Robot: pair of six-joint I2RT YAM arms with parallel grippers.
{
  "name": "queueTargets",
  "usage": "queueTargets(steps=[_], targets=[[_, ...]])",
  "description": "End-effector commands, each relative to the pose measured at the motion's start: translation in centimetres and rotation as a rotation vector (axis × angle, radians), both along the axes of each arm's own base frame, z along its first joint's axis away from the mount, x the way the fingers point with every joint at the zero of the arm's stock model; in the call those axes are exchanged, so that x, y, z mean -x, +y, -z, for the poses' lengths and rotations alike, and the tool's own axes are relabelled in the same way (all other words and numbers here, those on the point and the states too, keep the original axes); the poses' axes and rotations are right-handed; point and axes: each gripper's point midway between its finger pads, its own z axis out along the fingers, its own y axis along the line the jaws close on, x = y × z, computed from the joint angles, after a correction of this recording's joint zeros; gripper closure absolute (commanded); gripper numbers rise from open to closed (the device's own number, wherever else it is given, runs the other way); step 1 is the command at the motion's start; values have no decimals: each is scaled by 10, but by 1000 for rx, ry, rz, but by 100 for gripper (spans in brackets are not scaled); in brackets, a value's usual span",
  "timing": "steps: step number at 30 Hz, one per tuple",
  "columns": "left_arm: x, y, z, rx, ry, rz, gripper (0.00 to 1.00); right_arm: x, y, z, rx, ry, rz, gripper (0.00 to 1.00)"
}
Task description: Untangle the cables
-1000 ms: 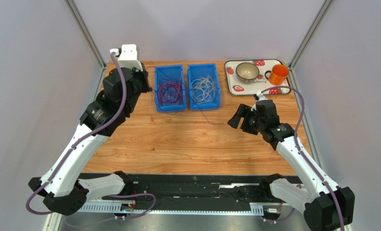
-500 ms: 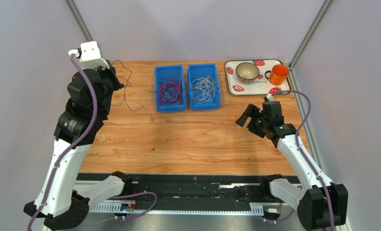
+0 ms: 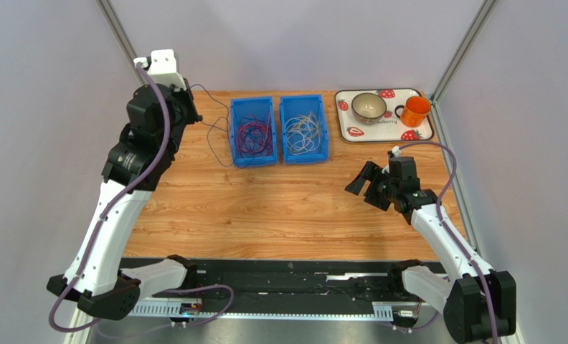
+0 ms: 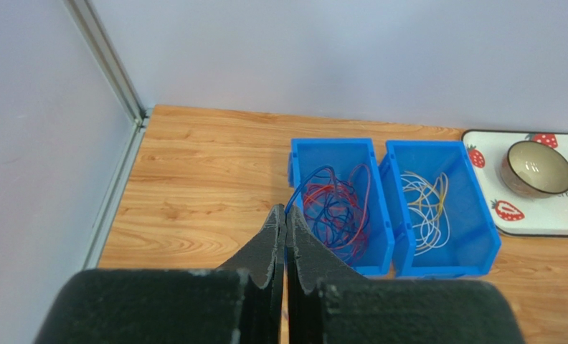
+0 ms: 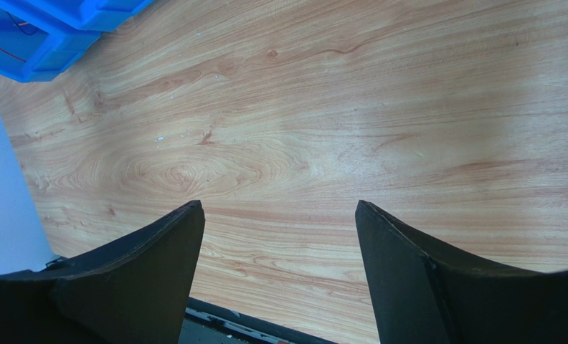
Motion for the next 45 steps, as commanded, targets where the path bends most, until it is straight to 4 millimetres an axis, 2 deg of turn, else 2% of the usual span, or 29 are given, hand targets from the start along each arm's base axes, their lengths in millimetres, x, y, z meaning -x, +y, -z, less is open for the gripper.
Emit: queueTargets(steps=[1, 11, 20, 28, 29, 33, 36, 45], targets=[[-17, -18, -20, 36, -54, 63, 100, -4, 5, -10, -15, -57, -26, 19], [-62, -42, -22, 29, -48, 90, 100, -1, 6, -10, -8, -62, -59, 20], [-107, -62, 1, 13, -21, 93, 100, 1, 6, -12, 6, -67, -78, 20], [-152, -83, 36, -3, 28, 183, 100, 2, 4, -12, 19, -75, -86, 20], [-161, -86, 49, 1, 51, 189, 100, 1, 5, -11, 18, -74, -89, 20], [-181, -80, 71, 38, 95, 196, 100, 1, 5, -9, 19, -69, -92, 21], [-192, -75, 86, 44, 117, 186, 100, 1, 5, -7, 25, -66, -94, 21], [-206, -78, 125, 50, 183, 194, 100, -1, 7, -8, 14, -63, -99, 21]])
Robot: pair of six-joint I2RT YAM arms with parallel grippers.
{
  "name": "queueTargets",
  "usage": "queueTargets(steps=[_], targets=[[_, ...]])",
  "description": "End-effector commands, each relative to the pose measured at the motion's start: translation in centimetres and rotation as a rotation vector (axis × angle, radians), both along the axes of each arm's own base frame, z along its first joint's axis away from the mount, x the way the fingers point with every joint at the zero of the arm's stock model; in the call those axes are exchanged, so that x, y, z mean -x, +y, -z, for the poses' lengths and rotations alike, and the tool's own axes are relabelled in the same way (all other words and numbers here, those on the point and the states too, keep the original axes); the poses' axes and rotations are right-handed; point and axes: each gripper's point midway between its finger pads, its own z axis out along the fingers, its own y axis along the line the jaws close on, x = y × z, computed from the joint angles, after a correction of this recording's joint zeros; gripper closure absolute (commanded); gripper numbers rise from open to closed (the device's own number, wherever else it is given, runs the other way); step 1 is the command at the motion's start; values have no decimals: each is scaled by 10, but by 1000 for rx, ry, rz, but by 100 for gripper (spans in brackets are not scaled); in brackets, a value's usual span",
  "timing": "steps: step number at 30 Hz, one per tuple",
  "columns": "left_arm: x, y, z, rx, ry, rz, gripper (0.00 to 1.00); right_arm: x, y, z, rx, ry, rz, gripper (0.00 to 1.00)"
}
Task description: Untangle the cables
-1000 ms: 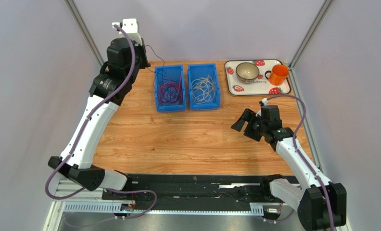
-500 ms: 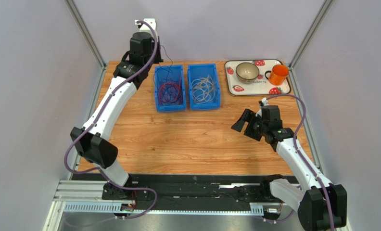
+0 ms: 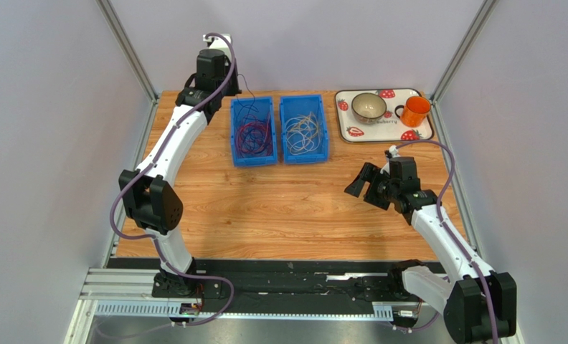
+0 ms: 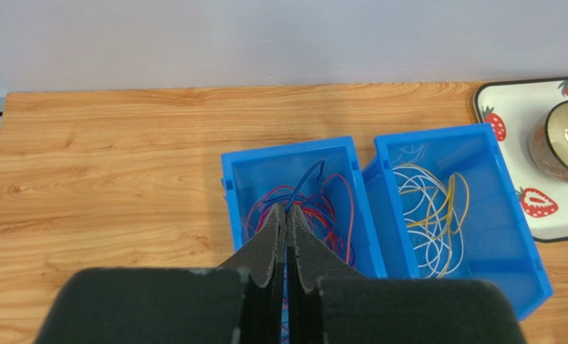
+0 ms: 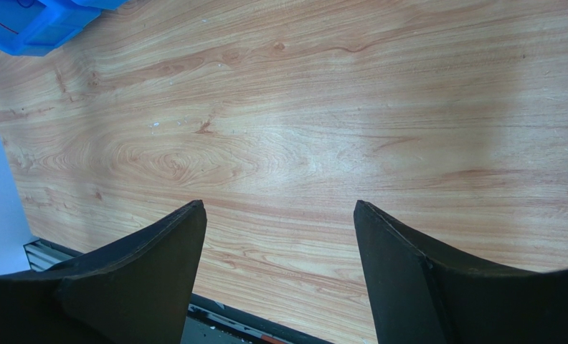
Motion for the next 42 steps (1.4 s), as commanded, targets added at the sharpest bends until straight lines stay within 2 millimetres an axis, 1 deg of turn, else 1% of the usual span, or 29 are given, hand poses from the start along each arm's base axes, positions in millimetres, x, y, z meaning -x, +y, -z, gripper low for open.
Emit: queueTargets(steps=[1, 7, 8, 10, 11, 16, 17, 18, 19, 20, 21, 23, 24, 26, 27, 28, 30, 31, 32, 33, 34, 35, 36, 37, 38, 39, 40, 41, 42], targets=[[-9, -8, -6, 42, -40, 22, 100, -5, 5, -6, -13, -31, -21, 21], [-22, -10, 28, 50, 24, 23, 100, -6, 6, -3, -18, -23, -24, 21], [-26, -10, 38, 51, 41, 20, 100, -6, 6, -3, -18, -21, -24, 21], [-29, -11, 42, 54, 49, 27, 100, -5, 7, -3, -19, -20, -28, 21], [-32, -11, 49, 48, 60, 27, 100, -5, 6, -2, -19, -18, -26, 21], [-40, -8, 58, 29, 71, 10, 100, -6, 6, -2, -17, -17, -24, 21], [-43, -7, 68, 28, 91, 9, 100, -6, 7, -2, -20, -16, -26, 21], [-44, -8, 71, 27, 102, 13, 100, -6, 7, -2, -22, -15, -25, 22], [-47, -7, 70, 31, 103, 10, 100, -6, 7, -3, -23, -14, -25, 21], [-47, -6, 79, 25, 130, 9, 99, -7, 7, -2, -23, -14, -23, 22], [-48, -7, 78, 29, 133, 10, 96, -6, 7, -2, -24, -15, -25, 22], [-46, -8, 79, 43, 144, 27, 77, -6, 7, -2, -22, -14, -23, 22], [-45, -11, 78, 50, 147, 43, 60, -6, 7, 0, -23, -11, -22, 21], [-40, -10, 67, 54, 127, 52, 47, -7, 7, 1, -25, -6, -19, 22], [-36, -12, 67, 55, 131, 61, 30, -7, 8, 2, -28, -5, -18, 22], [-32, -10, 55, 59, 112, 61, 27, -7, 9, 2, -32, 0, -21, 22], [-24, -6, 52, 57, 115, 50, 25, -8, 11, 1, -34, -5, -24, 22], [-18, -5, 40, 60, 96, 50, 24, -9, 12, -1, -33, -8, -26, 22], [-14, -3, 36, 62, 88, 45, 24, -9, 12, -1, -32, -7, -26, 23], [-10, 0, 42, 54, 100, 33, 24, -9, 14, -3, -33, -12, -28, 22], [-4, 4, 31, 59, 77, 26, 24, -9, 14, -4, -28, -14, -28, 22], [1, 5, 30, 58, 76, 22, 24, -9, 16, -5, -27, -18, -31, 22], [6, 8, 38, 57, 96, 10, 23, -9, 16, -6, -27, -19, -31, 22], [13, 10, 28, 66, 79, 3, 23, -8, 19, -6, -28, -16, -36, 22], [17, 11, 27, 75, 78, -5, 23, -8, 19, -6, -29, -16, -36, 22], [23, 14, 39, 86, 102, -18, 23, -7, 21, -6, -30, -14, -40, 22], [31, 15, 28, 103, 76, -21, 23, -6, 23, -6, -34, -13, -41, 22], [36, 16, 28, 114, 71, -26, 23, -6, 23, -6, -35, -12, -41, 22], [43, 16, 43, 125, 99, -30, 24, -4, 26, -7, -35, -13, -49, 22]])
